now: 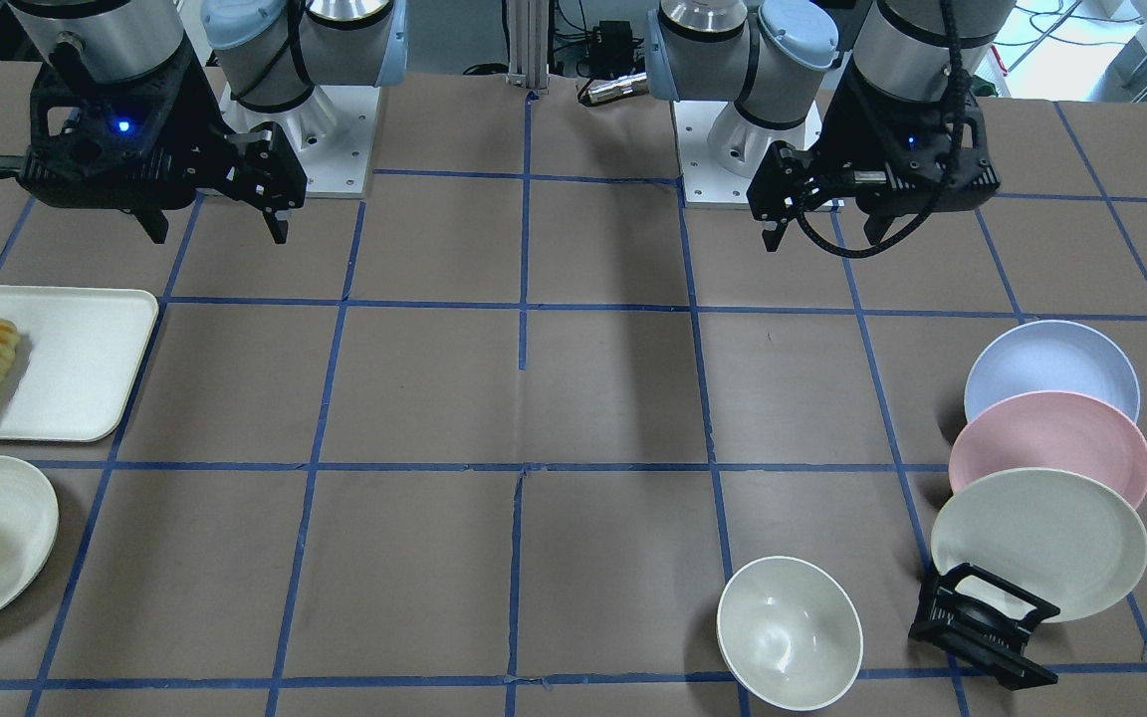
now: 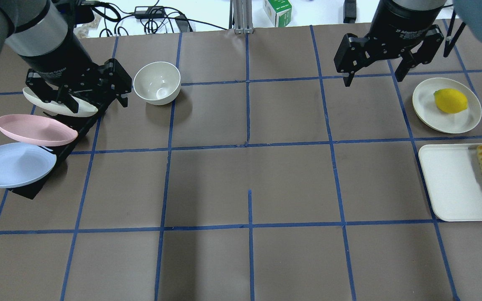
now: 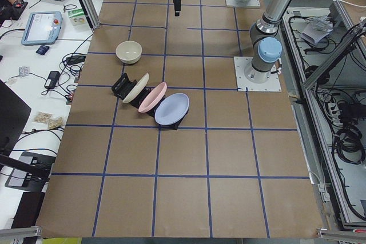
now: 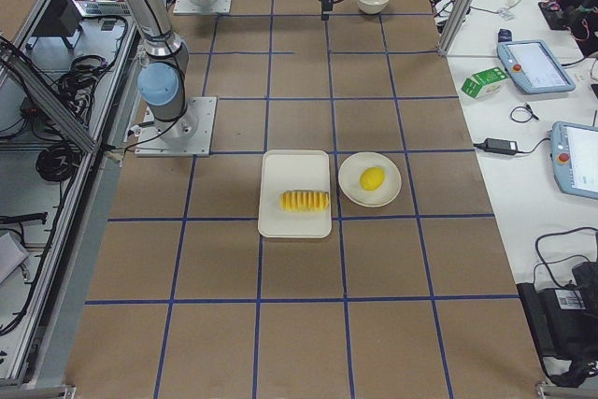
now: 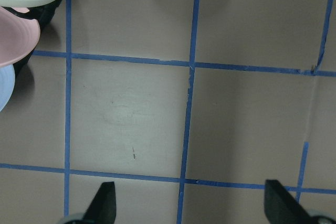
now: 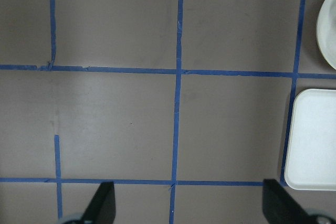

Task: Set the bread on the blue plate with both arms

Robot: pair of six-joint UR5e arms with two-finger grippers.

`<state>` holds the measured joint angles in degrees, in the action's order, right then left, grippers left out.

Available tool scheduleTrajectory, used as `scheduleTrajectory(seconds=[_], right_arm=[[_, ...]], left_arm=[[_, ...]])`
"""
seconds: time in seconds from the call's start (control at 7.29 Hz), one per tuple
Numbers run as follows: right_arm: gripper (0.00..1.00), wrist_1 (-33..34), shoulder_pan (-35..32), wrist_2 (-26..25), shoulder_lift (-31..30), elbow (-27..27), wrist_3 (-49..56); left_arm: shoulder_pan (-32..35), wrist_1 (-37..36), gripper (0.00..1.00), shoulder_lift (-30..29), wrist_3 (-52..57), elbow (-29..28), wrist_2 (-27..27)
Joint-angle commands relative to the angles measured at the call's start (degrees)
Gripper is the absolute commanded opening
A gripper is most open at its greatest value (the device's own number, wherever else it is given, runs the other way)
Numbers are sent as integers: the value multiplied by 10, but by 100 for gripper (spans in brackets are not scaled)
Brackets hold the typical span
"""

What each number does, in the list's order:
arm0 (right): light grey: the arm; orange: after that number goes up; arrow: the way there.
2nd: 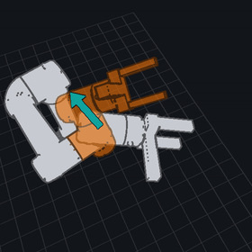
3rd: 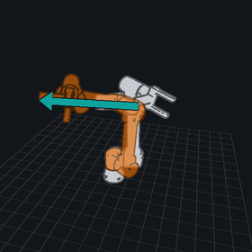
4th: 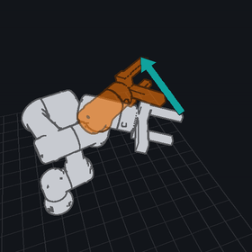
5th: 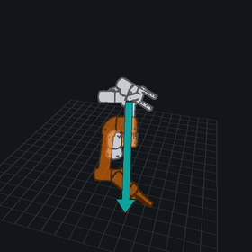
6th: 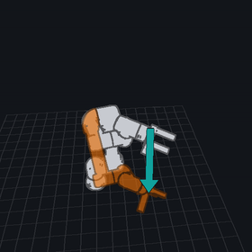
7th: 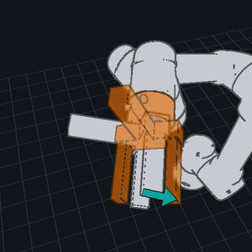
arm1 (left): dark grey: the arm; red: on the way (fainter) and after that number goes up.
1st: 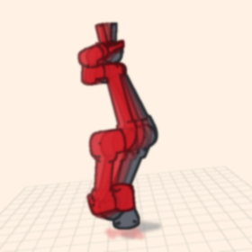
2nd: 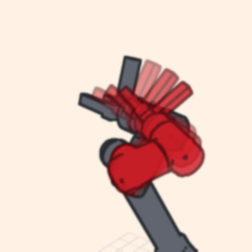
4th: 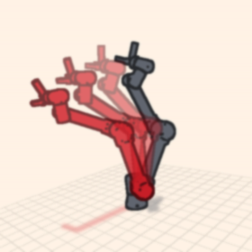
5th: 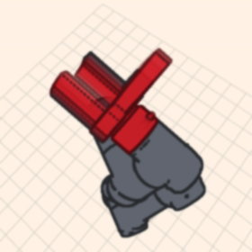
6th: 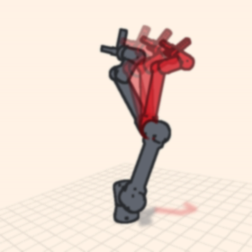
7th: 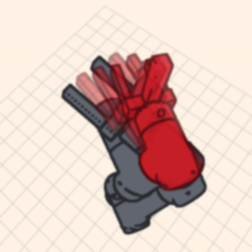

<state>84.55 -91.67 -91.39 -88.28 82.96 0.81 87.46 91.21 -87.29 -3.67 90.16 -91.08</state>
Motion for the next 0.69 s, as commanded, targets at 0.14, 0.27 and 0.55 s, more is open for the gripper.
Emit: scheduleTrajectory(seconds=[0.14, 0.27, 0.55], right_arm=[[100, 1, 0, 0, 1, 2, -1], [100, 2, 0, 0, 0, 7, -2], [100, 2, 1, -1, 0, 11, -1]], left_arm=[[-10, 0, 100, 5, 0, 5, 0], [-10, 1, 100, 5, 0, 5, -2], [-24, 10, 100, 2, 0, -2, -6]])
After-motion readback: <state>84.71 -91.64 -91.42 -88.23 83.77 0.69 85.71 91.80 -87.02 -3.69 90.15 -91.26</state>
